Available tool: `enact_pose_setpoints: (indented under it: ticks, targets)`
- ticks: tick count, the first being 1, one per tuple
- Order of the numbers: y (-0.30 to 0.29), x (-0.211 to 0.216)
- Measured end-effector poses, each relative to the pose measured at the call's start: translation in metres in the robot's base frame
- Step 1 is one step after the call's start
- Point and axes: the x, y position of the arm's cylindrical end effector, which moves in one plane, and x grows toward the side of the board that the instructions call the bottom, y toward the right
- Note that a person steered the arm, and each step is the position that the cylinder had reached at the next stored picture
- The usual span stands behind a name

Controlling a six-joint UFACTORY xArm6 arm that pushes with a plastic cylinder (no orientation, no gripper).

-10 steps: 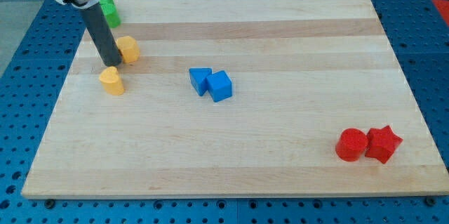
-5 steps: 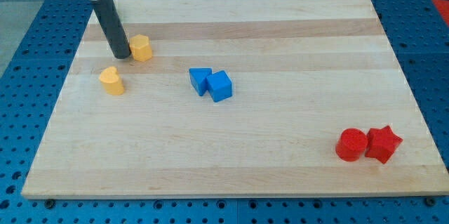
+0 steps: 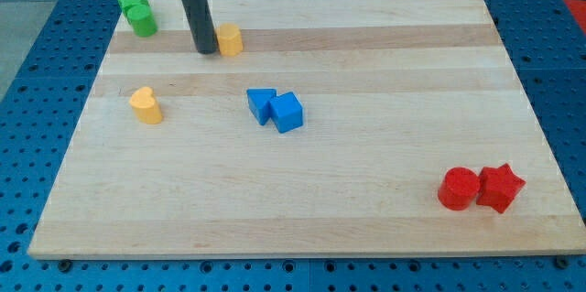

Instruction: Move yellow hexagon towards top left

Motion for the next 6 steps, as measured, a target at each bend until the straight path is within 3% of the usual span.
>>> enact_pose_setpoints:
  ticks: [2, 3, 6]
  targets:
    - [-0.004, 0.031]
    - [0.02, 0.033]
    - [0.039, -0.055]
